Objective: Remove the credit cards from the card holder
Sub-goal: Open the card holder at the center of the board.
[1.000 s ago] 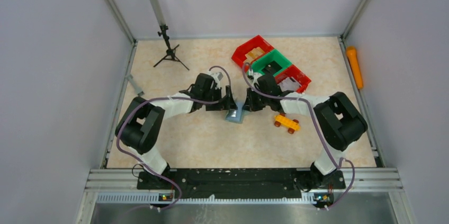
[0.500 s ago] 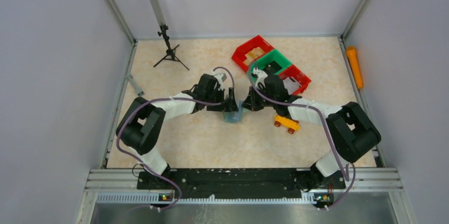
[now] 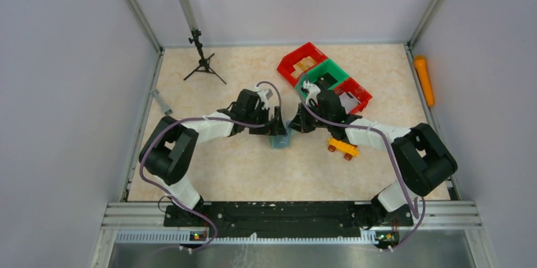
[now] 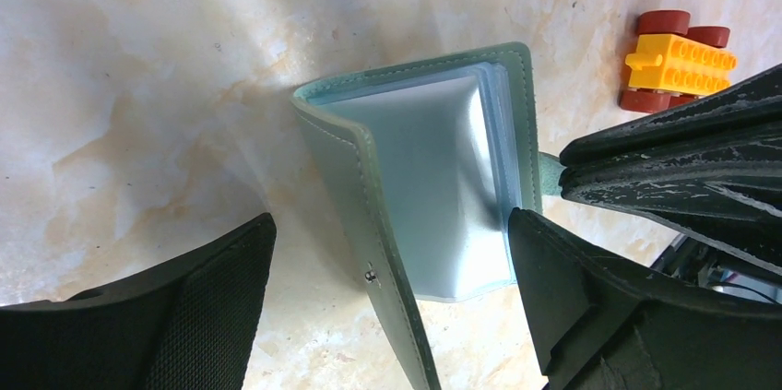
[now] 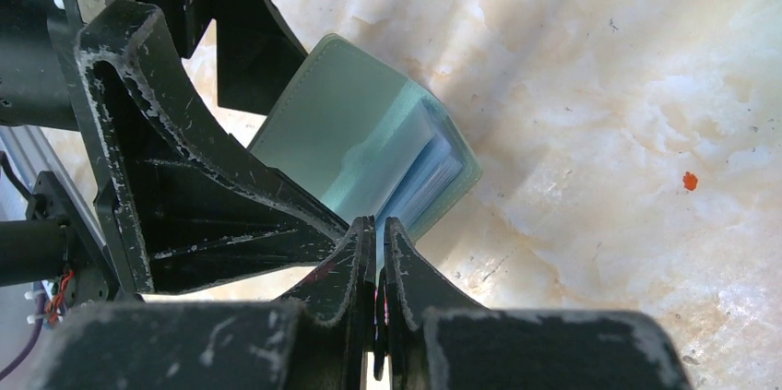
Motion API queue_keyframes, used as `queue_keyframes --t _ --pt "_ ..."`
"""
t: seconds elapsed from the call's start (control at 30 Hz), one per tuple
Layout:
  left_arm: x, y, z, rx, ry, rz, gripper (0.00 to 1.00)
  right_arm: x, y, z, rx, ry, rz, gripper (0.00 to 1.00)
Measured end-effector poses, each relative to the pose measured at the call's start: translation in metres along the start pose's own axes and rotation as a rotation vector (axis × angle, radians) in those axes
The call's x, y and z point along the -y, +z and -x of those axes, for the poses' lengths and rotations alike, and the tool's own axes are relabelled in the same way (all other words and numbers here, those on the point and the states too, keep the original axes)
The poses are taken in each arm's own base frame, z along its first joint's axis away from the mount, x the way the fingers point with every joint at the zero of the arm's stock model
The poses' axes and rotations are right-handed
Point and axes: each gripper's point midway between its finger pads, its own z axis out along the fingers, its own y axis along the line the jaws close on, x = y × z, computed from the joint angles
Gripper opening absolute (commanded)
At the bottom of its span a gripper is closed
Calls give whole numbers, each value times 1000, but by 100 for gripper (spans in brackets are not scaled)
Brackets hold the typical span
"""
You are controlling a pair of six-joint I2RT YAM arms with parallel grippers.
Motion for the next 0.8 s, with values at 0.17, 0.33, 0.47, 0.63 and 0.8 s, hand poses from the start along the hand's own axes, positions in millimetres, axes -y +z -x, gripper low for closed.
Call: queue_keyframes --t 0.17,0.33,0.47,0.63,0.8 --pt "1 0 0 1 -3 -16 97 -2 0 0 -1 -1 9 0" --pt "0 1 0 -7 -6 -11 99 -2 0 0 -2 -1 9 0" --pt "-1 2 2 -18 -12 3 98 -2 0 0 -1 -1 9 0" --pt "-8 3 7 -22 -19 63 96 0 0 0 1 -1 2 0" --pt "-26 -2 12 -10 -23 189 95 3 0 2 9 -1 -16 0"
